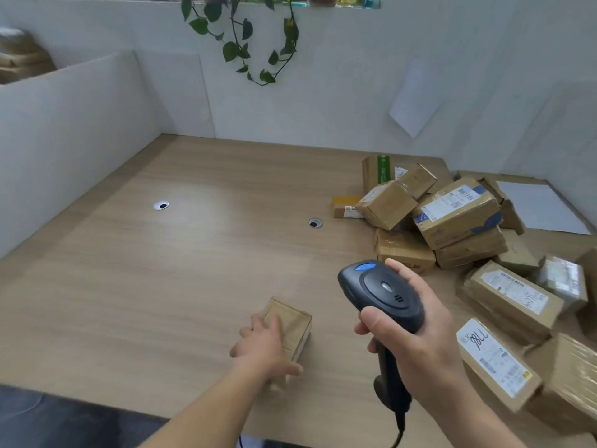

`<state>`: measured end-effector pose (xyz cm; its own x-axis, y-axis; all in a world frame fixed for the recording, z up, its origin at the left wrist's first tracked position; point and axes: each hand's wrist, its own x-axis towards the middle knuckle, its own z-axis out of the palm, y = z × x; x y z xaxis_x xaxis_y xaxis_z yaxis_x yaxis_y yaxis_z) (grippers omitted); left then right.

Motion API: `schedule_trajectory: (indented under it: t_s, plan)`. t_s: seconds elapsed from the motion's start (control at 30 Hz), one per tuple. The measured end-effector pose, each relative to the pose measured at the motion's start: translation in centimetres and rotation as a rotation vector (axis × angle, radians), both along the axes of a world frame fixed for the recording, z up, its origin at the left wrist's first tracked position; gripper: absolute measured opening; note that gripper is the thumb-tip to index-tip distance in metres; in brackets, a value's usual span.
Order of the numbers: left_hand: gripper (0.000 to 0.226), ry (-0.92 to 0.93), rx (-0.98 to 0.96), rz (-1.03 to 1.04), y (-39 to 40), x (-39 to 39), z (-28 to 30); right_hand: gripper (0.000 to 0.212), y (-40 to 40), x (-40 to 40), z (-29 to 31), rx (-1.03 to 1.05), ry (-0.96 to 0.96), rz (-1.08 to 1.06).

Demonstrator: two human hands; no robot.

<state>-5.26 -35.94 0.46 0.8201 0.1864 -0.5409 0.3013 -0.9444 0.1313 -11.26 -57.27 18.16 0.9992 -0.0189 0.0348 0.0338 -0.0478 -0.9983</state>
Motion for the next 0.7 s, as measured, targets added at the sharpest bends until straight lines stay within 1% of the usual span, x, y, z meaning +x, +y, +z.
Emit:
schedule_trajectory:
  t_s: [0.03,0.1,0.17,0.2,0.23,0.3,0.37,0.47,0.53,0.6,0.67,0.7]
  plan:
    - [0.113,0.003,0.029,-0.015,-0.2,-0.3,-0.4,0.083,0.4,0.1,-0.1,0.0,0.001,0.001]
    - [0.102,-0.034,0.02,-0.007,-0.2,-0.3,-0.8,0.082,1.0,0.3,-0.1,0.003,0.002,0.0]
    - [0.099,-0.061,-0.073,0.054,0.8,0.5,-0.8,0.081,1.5,0.4,-0.2,0.001,0.002,0.003]
    - [0.103,-0.058,-0.158,0.108,1.6,0.9,-0.6,0.081,1.7,0.5,-0.2,0.001,0.005,0.004]
    - [0.109,-0.059,-0.287,0.188,2.6,1.4,-0.4,0.081,1.8,0.6,-0.3,0.0,0.008,0.006]
    - [0.115,-0.109,-0.629,0.396,4.5,1.9,0.7,0.082,2.1,0.7,-0.5,-0.005,0.018,0.018]
    - [0.11,-0.163,-0.906,0.556,6.2,2.1,2.5,0.082,2.5,1.0,-0.5,-0.006,0.026,0.038]
    - [0.099,-0.178,-1.124,0.614,7.8,2.6,5.4,0.083,3.2,1.6,-0.3,-0.012,0.035,0.075]
    - [0.099,-0.185,-1.192,0.602,9.0,3.0,6.9,0.084,3.8,1.8,0.1,-0.023,0.035,0.114]
    - [0.103,-0.201,-1.192,0.567,10.1,3.3,7.8,0.081,4.3,2.1,0.6,-0.03,0.035,0.156]
    - [0.109,-0.216,-1.103,0.515,11.1,3.3,8.4,0.076,4.6,2.3,1.1,-0.025,0.033,0.196]
    - [0.113,-0.227,-1.018,0.474,11.5,3.1,8.4,0.078,4.6,2.4,1.3,-0.02,0.03,0.211]
